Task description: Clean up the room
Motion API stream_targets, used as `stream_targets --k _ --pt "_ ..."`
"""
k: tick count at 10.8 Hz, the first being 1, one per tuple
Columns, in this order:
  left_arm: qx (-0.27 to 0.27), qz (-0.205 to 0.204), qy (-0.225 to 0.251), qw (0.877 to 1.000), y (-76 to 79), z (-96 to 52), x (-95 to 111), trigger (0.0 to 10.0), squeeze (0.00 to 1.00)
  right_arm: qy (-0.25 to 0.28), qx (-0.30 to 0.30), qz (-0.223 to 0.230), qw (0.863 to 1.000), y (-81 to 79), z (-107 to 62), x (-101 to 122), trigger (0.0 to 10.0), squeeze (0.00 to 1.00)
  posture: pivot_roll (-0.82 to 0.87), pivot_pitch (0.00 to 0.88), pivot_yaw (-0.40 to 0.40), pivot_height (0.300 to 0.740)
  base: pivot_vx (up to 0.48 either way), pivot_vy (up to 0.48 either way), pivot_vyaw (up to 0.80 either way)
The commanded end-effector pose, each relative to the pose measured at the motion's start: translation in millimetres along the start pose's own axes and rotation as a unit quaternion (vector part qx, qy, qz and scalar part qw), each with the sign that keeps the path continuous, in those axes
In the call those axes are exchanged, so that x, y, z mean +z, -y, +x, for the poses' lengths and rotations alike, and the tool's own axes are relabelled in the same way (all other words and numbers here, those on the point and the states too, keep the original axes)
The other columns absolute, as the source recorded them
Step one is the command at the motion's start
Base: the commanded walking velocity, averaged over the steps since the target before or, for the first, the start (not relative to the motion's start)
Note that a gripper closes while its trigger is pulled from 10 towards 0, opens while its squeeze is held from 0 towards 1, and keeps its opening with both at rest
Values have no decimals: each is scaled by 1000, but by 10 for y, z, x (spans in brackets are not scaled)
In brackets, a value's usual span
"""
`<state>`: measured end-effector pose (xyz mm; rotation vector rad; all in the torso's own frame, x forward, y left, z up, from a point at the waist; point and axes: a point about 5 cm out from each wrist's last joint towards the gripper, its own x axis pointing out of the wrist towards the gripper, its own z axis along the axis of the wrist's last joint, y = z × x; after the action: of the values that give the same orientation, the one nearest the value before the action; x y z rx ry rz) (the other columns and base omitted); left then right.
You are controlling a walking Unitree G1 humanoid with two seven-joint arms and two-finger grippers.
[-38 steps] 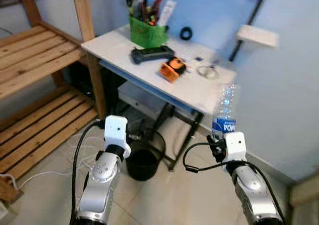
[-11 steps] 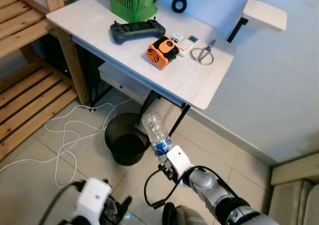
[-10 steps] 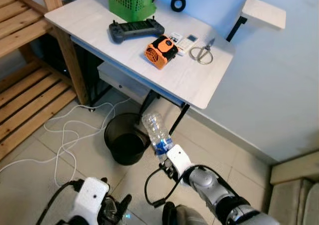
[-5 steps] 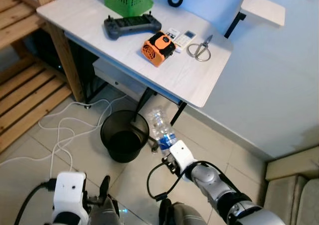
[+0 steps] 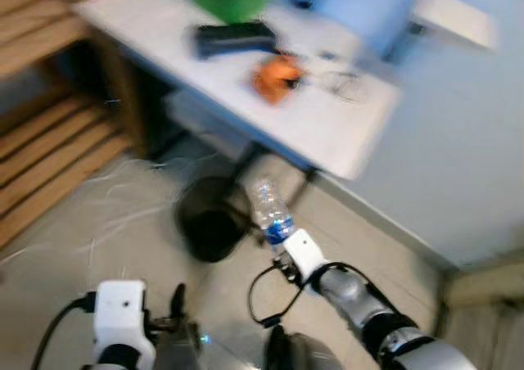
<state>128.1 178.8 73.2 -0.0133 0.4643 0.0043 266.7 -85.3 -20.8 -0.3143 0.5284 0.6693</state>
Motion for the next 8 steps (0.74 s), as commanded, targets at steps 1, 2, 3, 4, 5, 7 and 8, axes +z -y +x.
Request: stream_targets --k 1,2,3,4,5,7,8 --pt "6 5 -11 1000 -25 -9 -40 10000 0 -2 8 4 1000 -49 10 -9 10000 0 211 245 -200 740 0 480 0" --pt "4 12 -5 1000 -32 34 -11 10000 0 -3 8 8 1000 -56 7 -23 10000 0 209 247 -200 740 0 480 0" --pt "-6 29 14 999 -40 152 70 10000 0 -4 6 7 1000 -55 1 -36 10000 0 218 250 -204 740 0 480 0" --pt "-24 52 32 998 -6 274 164 10000 0 -5 4 8 1000 -57 -6 -54 10000 0 214 252 -205 740 0 469 0" --pt "-59 66 45 995 95 359 257 10000 0 -6 1 10 1000 -62 -16 -81 10000 0 204 249 -202 740 0 0 0" --pt "-90 89 48 991 229 378 275 10000 0 -11 -12 14 1000 -36 -30 -109 10000 0 186 246 -197 740 0 0 -394" --pt "-92 85 45 991 254 370 241 10000 0 -14 -22 23 999 -4 -44 -131 10000 0 184 247 -198 740 0 0 -788"
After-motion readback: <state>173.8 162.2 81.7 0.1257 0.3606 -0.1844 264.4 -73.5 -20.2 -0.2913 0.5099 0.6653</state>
